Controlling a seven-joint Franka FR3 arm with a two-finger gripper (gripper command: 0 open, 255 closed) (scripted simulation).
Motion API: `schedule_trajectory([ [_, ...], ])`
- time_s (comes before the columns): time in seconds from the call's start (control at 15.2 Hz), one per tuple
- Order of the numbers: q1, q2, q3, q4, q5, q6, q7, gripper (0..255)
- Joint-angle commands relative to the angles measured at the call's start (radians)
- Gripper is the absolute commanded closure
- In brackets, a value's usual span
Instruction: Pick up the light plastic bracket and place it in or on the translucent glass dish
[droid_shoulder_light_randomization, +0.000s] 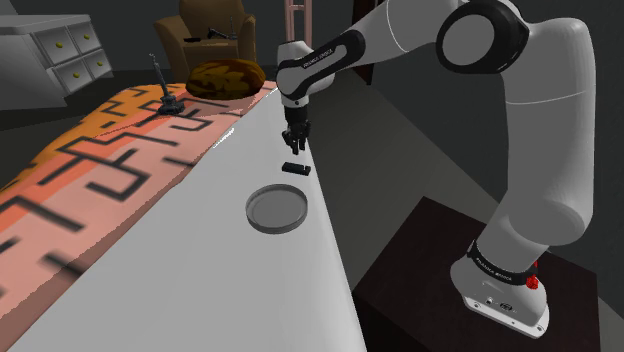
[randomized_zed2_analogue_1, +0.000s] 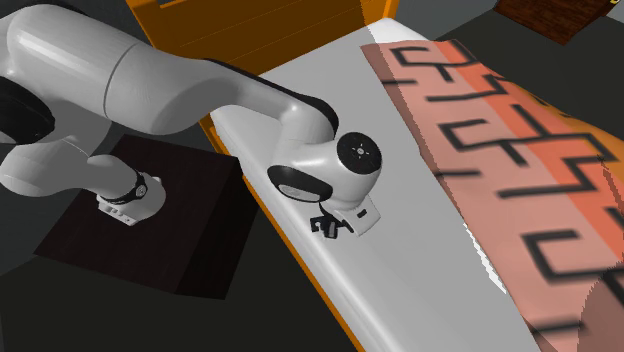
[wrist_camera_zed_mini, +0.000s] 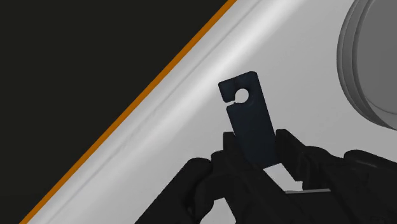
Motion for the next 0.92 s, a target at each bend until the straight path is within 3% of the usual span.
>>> schedule_trajectory([
  [0.0,-0.017,-0.001,0.022,-0.039,0.004,0.057,-0.112,0],
  [0.13,-0.053,0.005,0.067,-0.100,0.014,0.152,-0.313,0],
  [0.86,-0.048,0.060,0.066,-0.125,0.008,0.231,-0.309,0],
])
